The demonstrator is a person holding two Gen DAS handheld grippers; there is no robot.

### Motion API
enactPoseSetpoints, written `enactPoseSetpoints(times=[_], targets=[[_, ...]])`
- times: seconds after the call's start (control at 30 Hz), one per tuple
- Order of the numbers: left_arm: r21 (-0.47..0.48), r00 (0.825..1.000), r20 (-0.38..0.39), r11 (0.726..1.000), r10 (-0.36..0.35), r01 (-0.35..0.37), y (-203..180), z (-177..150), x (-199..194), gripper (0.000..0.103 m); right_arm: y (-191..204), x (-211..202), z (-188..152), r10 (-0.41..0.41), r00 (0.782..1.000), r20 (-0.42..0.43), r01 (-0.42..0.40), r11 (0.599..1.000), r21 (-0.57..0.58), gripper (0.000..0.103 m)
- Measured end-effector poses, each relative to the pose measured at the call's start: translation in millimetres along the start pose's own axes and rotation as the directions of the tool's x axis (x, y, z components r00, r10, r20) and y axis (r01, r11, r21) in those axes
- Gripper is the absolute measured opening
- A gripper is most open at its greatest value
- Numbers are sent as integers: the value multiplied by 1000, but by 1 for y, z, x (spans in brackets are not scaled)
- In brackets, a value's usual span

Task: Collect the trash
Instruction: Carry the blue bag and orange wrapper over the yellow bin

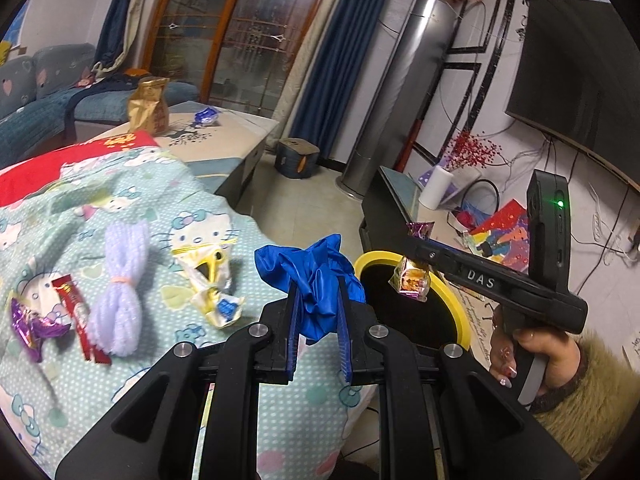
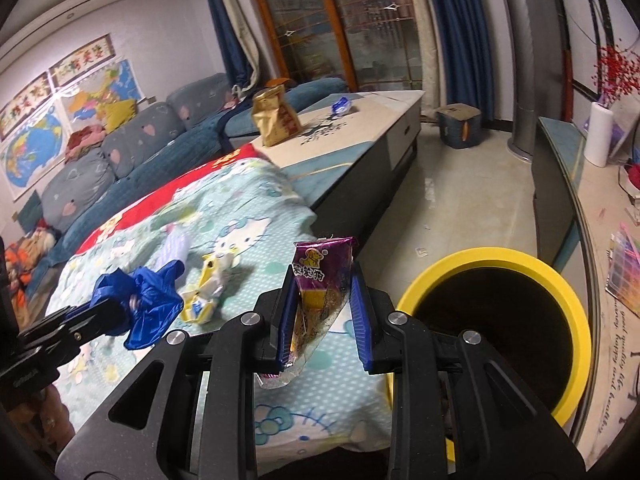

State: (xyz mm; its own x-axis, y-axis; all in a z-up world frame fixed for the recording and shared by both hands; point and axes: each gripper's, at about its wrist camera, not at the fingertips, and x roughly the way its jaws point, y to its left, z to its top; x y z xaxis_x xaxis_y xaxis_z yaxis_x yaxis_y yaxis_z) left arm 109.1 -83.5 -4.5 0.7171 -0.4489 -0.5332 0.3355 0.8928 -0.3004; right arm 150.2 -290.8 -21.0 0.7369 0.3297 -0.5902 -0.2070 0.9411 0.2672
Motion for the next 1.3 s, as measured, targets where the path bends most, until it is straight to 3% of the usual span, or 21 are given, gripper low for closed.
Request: enactPoseSetpoints(times=[0.67, 1.3], targets=[[114, 996, -46, 990, -80, 84, -43, 0, 31, 15, -55, -6, 7, -124, 992, 35, 121, 989, 82, 20], [189, 983, -101, 967, -156, 173, -88, -9, 65, 15, -107, -13, 4, -255, 966, 41, 245, 956, 160, 20]])
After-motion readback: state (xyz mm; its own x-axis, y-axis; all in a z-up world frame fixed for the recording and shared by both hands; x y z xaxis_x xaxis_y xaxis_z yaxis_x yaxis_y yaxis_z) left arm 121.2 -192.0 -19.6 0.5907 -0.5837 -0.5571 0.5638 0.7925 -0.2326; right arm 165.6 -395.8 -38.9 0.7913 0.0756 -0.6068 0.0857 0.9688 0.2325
